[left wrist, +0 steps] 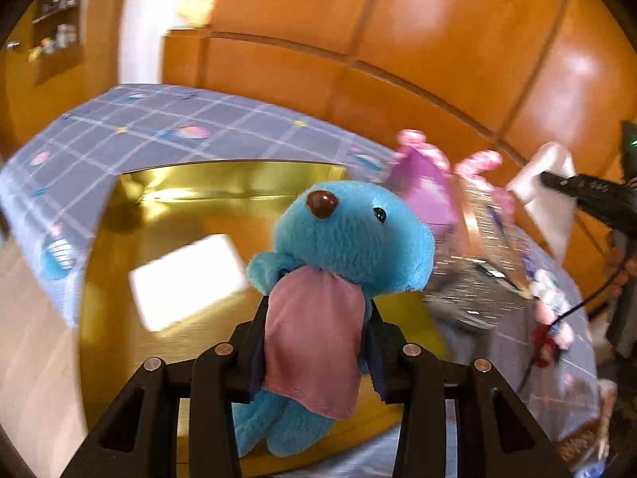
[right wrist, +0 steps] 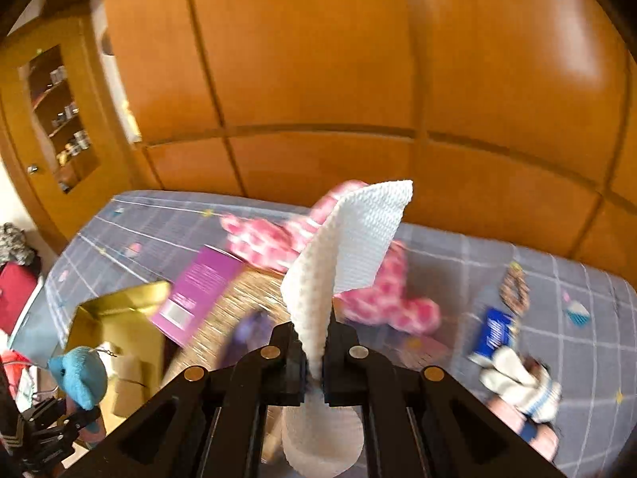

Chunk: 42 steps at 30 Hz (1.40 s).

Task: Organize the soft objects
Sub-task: 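Release blue bear into gold tray with left tool while right tool lifts towel, then lower the white waffle towel into the gold tray and open the right tool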

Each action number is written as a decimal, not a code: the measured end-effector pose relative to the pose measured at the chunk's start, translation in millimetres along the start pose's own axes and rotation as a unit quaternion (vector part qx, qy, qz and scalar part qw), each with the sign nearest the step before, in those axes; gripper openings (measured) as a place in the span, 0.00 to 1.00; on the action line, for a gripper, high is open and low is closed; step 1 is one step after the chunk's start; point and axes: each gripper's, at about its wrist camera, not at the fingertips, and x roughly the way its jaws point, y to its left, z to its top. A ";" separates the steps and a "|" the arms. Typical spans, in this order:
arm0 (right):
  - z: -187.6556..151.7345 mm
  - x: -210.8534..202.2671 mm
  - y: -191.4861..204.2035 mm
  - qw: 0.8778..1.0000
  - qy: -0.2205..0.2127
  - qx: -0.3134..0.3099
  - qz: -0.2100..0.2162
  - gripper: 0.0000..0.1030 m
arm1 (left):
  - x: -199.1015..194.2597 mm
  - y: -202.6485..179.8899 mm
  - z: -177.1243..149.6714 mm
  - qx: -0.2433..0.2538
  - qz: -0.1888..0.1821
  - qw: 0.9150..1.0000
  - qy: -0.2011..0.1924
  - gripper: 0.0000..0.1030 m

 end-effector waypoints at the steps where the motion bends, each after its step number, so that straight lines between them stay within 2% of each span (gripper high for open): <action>1: 2.8 2.6 6.9 1.000 -0.001 -0.005 0.006 0.03 | 0.5 9.5 -0.2 -0.009 0.015 1.000 0.003 0.41; 8: 15.4 26.9 70.0 0.998 0.003 -0.048 0.047 0.03 | -1.8 38.5 -3.7 -0.034 0.099 0.994 -0.013 0.49; 12: 7.5 35.4 109.0 0.994 0.009 -0.081 0.068 0.03 | -3.2 46.7 -1.9 -0.045 0.128 0.990 -0.027 0.56; 15: -0.1 39.5 120.3 0.993 0.014 -0.089 0.075 0.03 | -6.0 52.0 -1.3 -0.051 0.141 0.988 -0.037 0.58; 19: -7.1 44.1 119.9 0.993 0.022 -0.086 0.072 0.03 | -8.9 54.9 -0.5 -0.054 0.168 0.983 -0.050 0.82; 20: -8.1 45.5 118.7 0.994 0.025 -0.083 0.071 0.03 | -10.9 55.9 -0.5 -0.057 0.172 0.982 -0.053 0.84; 26: -10.1 48.4 106.7 0.996 0.034 -0.066 0.050 0.03 | -15.0 57.5 0.5 -0.064 0.180 0.980 -0.062 0.85; 31: -9.2 47.8 109.2 0.996 0.036 -0.067 0.055 0.03 | -16.7 52.9 0.2 -0.055 0.183 0.979 -0.067 0.87; 42: -15.2 50.1 166.0 0.987 0.042 -0.118 0.100 0.03 | -16.4 48.0 -1.2 -0.048 0.178 0.980 -0.069 0.90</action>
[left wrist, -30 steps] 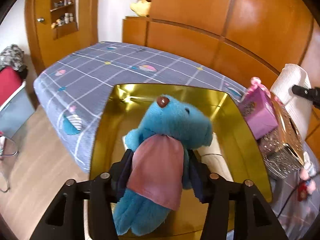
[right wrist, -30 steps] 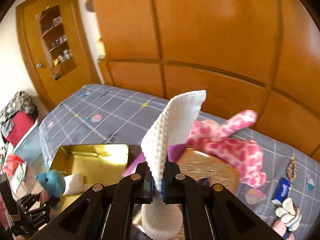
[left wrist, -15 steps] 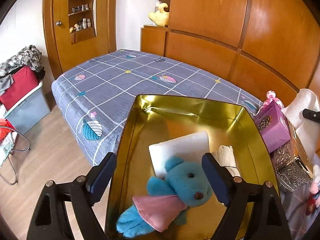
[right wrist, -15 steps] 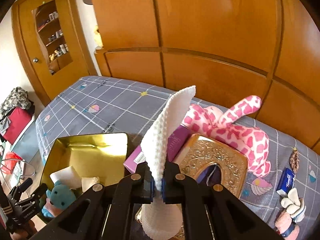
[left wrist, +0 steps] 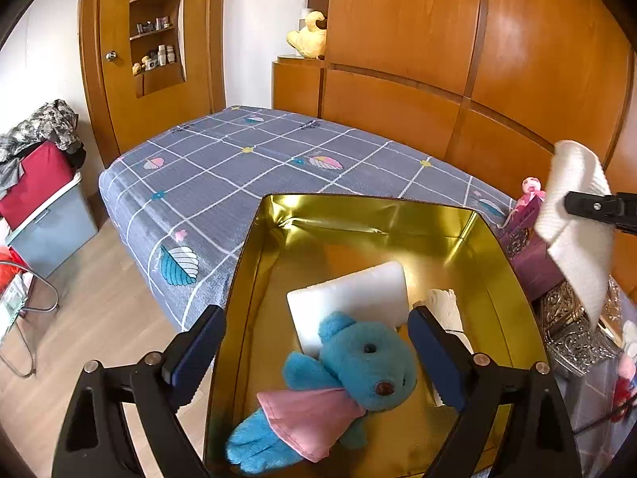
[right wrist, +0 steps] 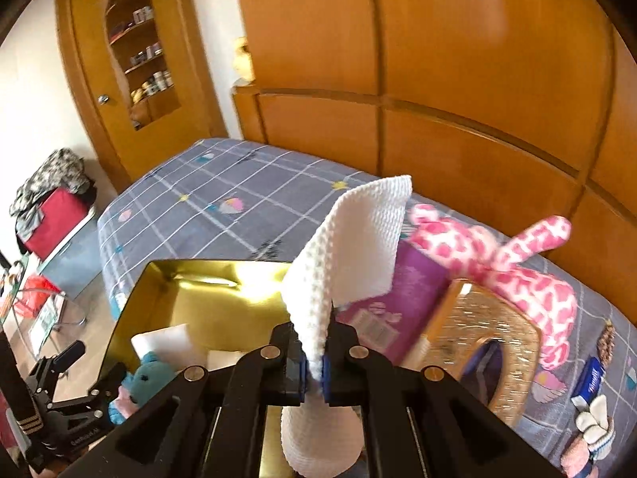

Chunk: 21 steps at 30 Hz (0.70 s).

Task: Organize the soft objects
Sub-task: 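Lower the white waffle towel into the gold tray and open the right tool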

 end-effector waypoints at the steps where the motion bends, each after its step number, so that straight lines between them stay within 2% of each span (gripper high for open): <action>1: -0.3 3.4 7.1 1.000 0.003 -0.006 0.004 0.03 | 0.2 0.2 -0.1 0.000 0.000 1.000 0.000 0.90; 6: -4.1 21.8 36.5 0.999 0.023 -0.025 0.026 0.03 | 1.1 3.8 1.2 -0.006 -0.003 1.000 -0.003 0.90; 11: -15.2 59.1 60.4 0.995 0.075 -0.033 0.049 0.04 | 1.0 5.3 2.0 -0.009 -0.005 1.000 -0.003 0.90; 14: -22.5 75.9 65.6 0.994 0.090 -0.037 0.046 0.15 | 0.9 5.7 2.3 -0.010 -0.004 1.000 -0.004 0.90; 16: -24.9 80.8 63.8 0.994 0.097 -0.029 0.048 0.31 | 1.3 5.6 2.4 -0.010 -0.004 1.000 -0.003 0.90; 21: -27.9 74.4 53.8 0.995 0.096 -0.014 0.039 0.39 | 2.3 4.8 1.9 -0.009 -0.003 1.000 -0.002 0.90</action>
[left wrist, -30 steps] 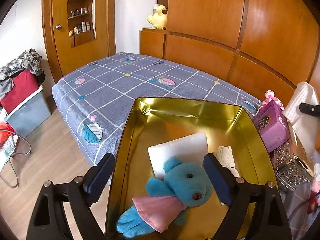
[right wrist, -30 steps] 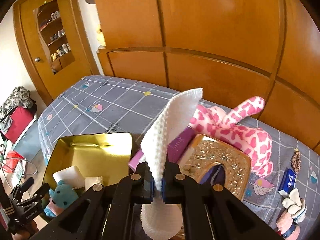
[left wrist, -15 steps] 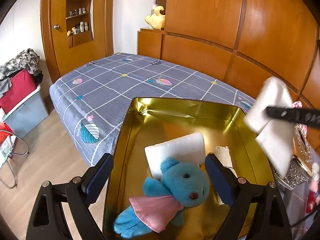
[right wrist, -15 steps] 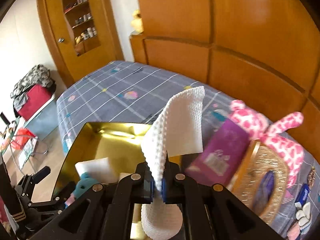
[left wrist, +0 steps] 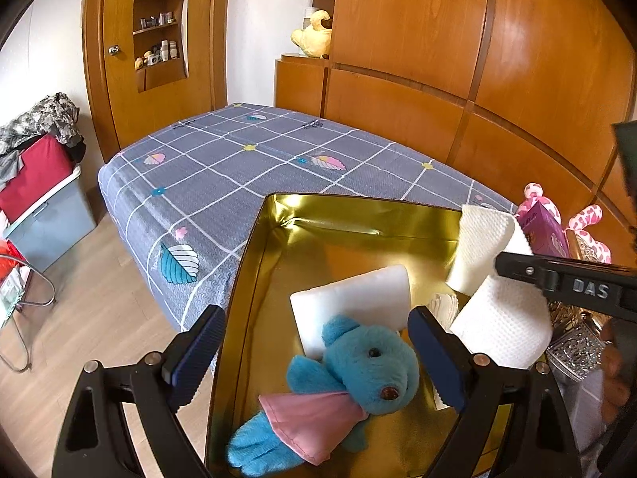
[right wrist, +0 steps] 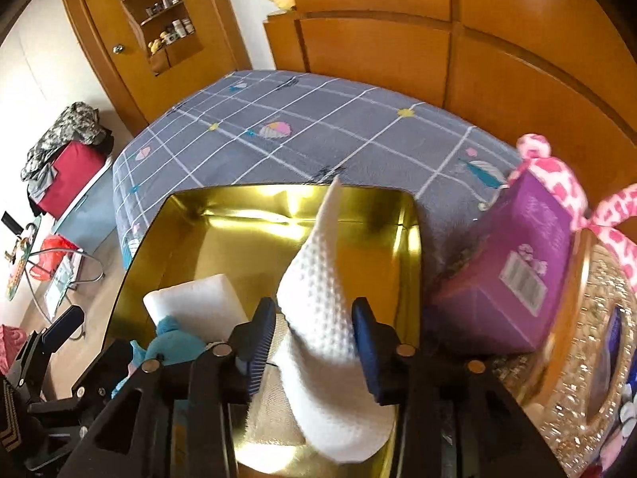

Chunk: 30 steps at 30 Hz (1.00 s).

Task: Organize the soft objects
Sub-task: 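Lower the white waffle towel into the gold tray and open the right tool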

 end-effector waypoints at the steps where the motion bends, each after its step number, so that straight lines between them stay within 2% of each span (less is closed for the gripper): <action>1: -1.4 -3.9 0.8 1.000 -0.008 -0.003 -0.005 0.40 | -0.1 -0.3 0.2 0.001 0.000 1.000 -0.001 0.90; 3: -4.6 -12.4 3.0 1.000 -0.020 -0.012 -0.013 0.42 | -0.9 -0.3 0.6 0.001 0.000 1.000 -0.003 0.90; 7: -15.8 -25.5 13.0 0.998 -0.035 -0.043 -0.005 0.56 | -1.2 1.6 0.8 -0.003 -0.001 1.000 -0.002 0.90; 9: -21.2 -28.3 14.0 0.998 -0.036 -0.043 0.009 0.56 | -1.4 2.0 1.5 -0.005 -0.001 1.000 -0.002 0.90; 11: -27.9 -28.9 12.9 0.998 -0.034 -0.034 0.042 0.56 | -1.2 1.9 1.8 -0.005 -0.002 1.000 -0.001 0.90; 13: -33.2 -22.3 10.5 0.995 -0.011 -0.021 0.101 0.56 | -1.4 1.4 1.7 -0.004 -0.002 1.000 -0.001 0.90; 16: -35.9 -5.6 14.7 0.993 0.009 -0.033 0.113 0.56 | -1.9 1.8 2.0 -0.004 0.000 1.000 -0.003 0.92; 18: -36.5 11.6 16.9 0.994 0.026 -0.036 0.097 0.56 | -2.7 3.4 2.5 -0.008 -0.001 1.000 -0.005 0.92; 21: -34.7 29.3 19.4 0.997 0.034 -0.052 0.034 0.56 | -3.7 5.1 4.3 -0.009 0.004 1.000 -0.009 0.92; 25: -27.1 25.0 24.3 0.997 0.000 -0.078 -0.027 0.56 | -4.5 8.9 6.2 -0.016 0.006 1.000 -0.011 0.93; 27: -24.0 16.2 22.2 0.997 -0.015 -0.075 -0.028 0.56 | -4.3 9.2 6.8 -0.017 0.009 1.000 -0.011 0.95; 30: -21.3 -1.7 14.4 0.998 -0.033 -0.046 0.005 0.59 | -4.6 7.4 6.0 -0.015 0.005 1.000 -0.010 0.95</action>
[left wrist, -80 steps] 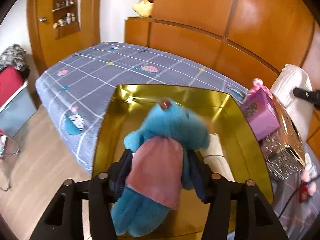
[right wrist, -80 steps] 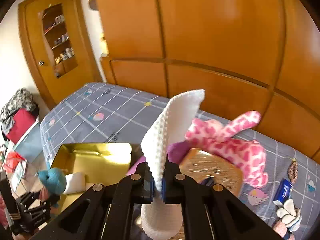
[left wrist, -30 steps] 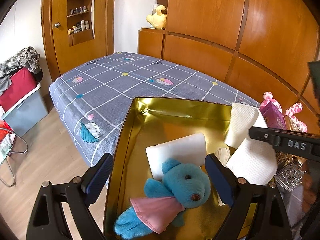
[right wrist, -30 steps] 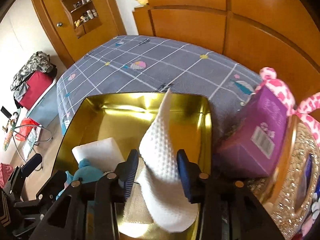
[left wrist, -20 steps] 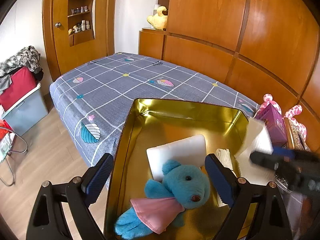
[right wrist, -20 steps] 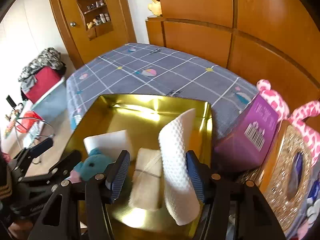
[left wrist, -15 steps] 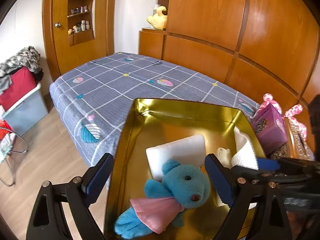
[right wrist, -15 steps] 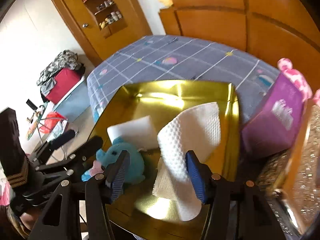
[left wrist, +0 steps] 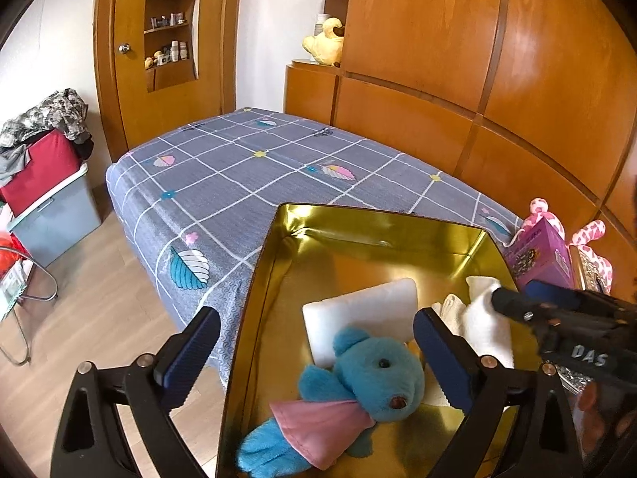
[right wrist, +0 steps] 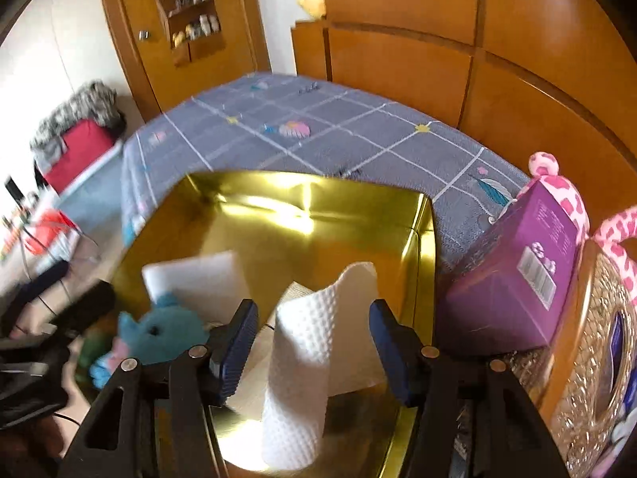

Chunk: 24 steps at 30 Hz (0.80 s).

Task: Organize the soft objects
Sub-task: 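Lower the white waffle towel into the gold tray and open the right tool, then move both tools back toward the pile of soft items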

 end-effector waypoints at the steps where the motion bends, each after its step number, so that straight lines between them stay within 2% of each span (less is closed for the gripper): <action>1: 0.0 -4.5 -1.3 1.000 -0.007 0.005 0.002 0.60 | -0.4 -0.7 -0.1 0.002 -0.001 1.000 0.000 0.95; 18: -27.9 -82.3 -14.5 0.992 -0.105 0.019 -0.065 0.61 | -12.1 -18.8 -4.1 0.038 -0.003 0.999 -0.017 0.97; 22: -38.0 -104.6 -32.2 0.988 -0.125 0.040 -0.083 0.70 | -17.4 -28.4 -7.5 0.059 -0.014 0.998 -0.025 0.97; 24: -42.4 -116.7 -43.4 0.985 -0.137 0.054 -0.094 0.71 | -21.0 -34.6 -9.8 0.072 -0.021 0.997 -0.031 0.97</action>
